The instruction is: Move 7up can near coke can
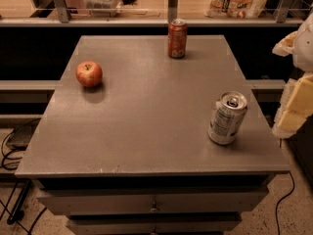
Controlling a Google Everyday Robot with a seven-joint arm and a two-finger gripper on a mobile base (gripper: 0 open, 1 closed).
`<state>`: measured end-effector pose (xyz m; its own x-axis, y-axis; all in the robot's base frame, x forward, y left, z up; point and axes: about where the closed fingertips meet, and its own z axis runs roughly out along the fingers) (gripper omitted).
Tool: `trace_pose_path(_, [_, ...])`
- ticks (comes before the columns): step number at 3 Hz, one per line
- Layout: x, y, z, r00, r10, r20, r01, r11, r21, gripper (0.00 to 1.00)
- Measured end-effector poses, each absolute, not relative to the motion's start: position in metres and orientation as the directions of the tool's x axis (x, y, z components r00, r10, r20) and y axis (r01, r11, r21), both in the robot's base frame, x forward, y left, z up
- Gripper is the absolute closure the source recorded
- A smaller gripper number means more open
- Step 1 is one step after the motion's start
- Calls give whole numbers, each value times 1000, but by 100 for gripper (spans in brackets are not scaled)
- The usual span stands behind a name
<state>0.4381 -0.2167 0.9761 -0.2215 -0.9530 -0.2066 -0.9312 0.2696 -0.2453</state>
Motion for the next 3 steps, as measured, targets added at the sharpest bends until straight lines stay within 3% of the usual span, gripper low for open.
trace_pose_path(3, [453,-195,966,-116,-951,-288,-956,186,-229,0])
